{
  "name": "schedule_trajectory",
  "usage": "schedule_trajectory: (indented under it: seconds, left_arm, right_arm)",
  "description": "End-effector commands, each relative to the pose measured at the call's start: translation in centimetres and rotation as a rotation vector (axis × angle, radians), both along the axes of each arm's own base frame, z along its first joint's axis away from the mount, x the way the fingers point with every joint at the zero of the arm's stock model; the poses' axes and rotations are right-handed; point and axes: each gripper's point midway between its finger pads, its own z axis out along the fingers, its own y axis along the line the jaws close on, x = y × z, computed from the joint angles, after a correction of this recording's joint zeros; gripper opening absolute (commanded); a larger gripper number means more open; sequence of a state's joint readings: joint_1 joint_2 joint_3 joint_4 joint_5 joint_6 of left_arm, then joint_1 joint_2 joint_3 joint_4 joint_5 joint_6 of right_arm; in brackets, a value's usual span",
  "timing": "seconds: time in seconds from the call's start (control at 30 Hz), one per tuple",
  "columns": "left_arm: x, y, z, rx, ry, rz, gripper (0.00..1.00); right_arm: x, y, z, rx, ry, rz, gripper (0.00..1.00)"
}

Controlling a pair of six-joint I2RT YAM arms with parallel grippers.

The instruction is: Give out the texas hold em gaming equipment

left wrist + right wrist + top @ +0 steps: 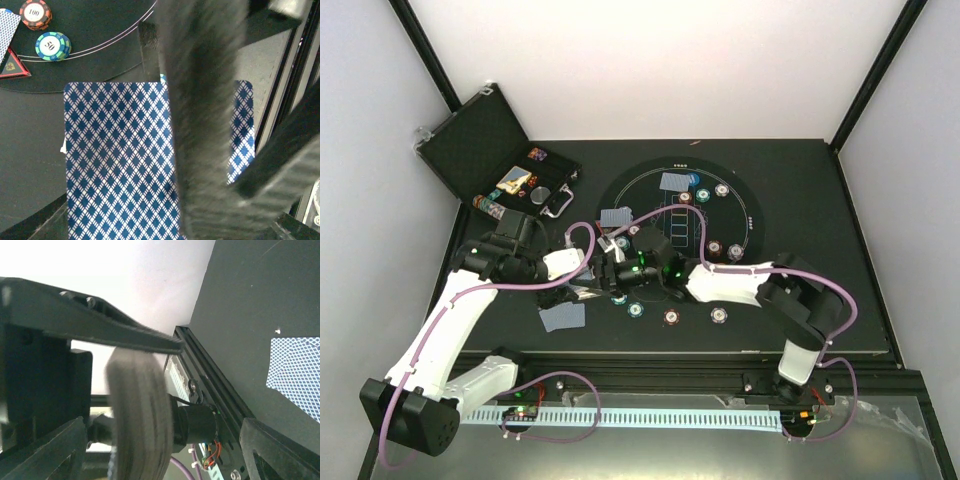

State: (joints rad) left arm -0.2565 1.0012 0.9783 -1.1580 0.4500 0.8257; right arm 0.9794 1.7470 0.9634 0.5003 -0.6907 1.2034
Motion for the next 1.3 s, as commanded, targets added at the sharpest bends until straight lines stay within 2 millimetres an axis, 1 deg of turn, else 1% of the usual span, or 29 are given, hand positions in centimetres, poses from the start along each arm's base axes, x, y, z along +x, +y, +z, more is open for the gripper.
schedule_trajectory:
  seconds: [0.0,0.1,0.17,0.27,0.37,0.47,0.67,0.87,0.93,1.07,1.27]
  left_arm:
    - [0.4,-0.4,1.0,-0.031,-0.031,-0.006,0.02]
    - [0.4,-0.5,1.0,-0.035,-0.026,-0.006,0.01]
    - [0.4,-0.4,1.0,-0.033,-0.028,-0.005,0.02]
    - [0.4,-0.3,1.1,-0.026,-0.034,-0.003,0.02]
    - [0.3,-0.2,1.1,-0.022,-0.037,-0.002,0.02]
    - [0.4,-0.3,1.0,-0.024,-0.035,-0.004,0.01]
    - [0.4,-0.4,1.0,-0.031,-0.031,-0.003,0.02]
    - [0.4,-0.3,0.9,-0.023,-0.034,-0.002,0.01]
    - [0.3,-0.2,0.9,-0.022,-0.032,0.0,0.02]
    - [0.3,-0.2,0.6,-0.018,-0.029,0.001,0.02]
    - [0.4,-0.1,0.7,-0.016,-0.033,0.001,0.01]
  right_arm:
    - [-0.1,1.6,0.7,0.056,0.012,0.034,0.85]
    - [0.2,2.3,-0.1,0.046,0.028,0.039,0.81]
    - [0.5,2.2,-0.6,0.036,0.035,0.03,0.76]
    - [1.2,1.1,-1.4,0.017,0.044,-0.001,0.68]
    - [2.0,-0.6,-2.5,-0.025,0.039,-0.043,0.61]
    - [2.4,-2.0,-3.0,-0.058,0.028,-0.068,0.51]
    - [2.9,-3.5,-2.6,-0.089,-0.002,-0.103,0.3]
    - [3.4,-4.2,-1.5,-0.086,-0.031,-0.124,0.08]
    - [3.6,-4.5,-1.0,-0.08,-0.037,-0.133,0.02]
    - [3.9,-5.0,0.0,-0.067,-0.049,-0.142,0.01]
    - [4.7,-6.5,1.1,-0.031,-0.047,-0.169,0.01]
